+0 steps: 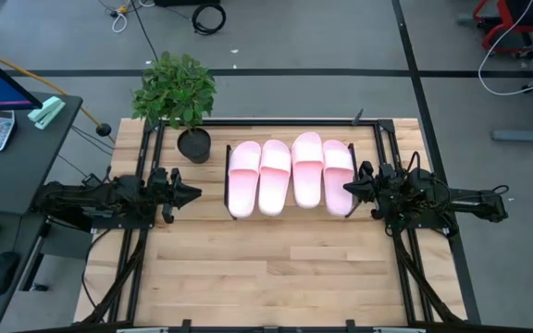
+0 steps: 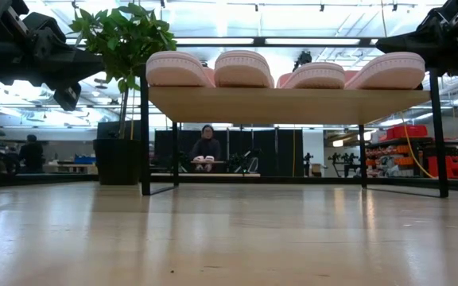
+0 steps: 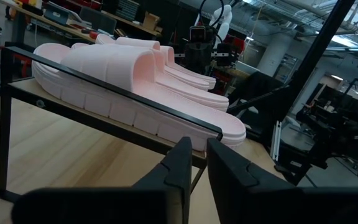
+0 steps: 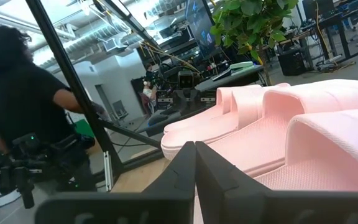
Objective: Pick and place slides into the shelf
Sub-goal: Return to Home Position
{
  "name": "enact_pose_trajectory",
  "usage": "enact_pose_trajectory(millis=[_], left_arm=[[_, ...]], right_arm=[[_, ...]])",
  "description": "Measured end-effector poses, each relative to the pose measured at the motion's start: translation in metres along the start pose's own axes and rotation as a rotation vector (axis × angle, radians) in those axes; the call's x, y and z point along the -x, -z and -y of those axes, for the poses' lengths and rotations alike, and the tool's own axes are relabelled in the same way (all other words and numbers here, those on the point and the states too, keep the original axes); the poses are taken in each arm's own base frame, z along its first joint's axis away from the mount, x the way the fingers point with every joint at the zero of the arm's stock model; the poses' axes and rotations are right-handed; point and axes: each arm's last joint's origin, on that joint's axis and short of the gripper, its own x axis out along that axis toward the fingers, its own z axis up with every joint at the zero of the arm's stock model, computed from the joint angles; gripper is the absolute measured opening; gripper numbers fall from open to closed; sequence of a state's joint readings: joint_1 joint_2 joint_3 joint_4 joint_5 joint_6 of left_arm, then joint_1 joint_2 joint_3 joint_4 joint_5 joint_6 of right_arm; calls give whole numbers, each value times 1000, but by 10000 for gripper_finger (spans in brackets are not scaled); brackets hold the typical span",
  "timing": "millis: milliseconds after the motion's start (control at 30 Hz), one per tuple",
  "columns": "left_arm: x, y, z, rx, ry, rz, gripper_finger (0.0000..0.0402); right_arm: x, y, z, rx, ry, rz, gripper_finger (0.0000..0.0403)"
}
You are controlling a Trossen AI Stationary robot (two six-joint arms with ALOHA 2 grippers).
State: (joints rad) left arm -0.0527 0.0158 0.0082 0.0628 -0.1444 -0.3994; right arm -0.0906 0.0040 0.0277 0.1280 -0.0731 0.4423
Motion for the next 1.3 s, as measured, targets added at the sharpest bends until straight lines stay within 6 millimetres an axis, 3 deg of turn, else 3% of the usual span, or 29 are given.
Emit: enact_pose_trajectory(millis=[1300], left_arm=[[0, 0, 0, 0, 0, 0, 60]], right_arm=[[0, 0, 0, 0, 1, 0, 15]])
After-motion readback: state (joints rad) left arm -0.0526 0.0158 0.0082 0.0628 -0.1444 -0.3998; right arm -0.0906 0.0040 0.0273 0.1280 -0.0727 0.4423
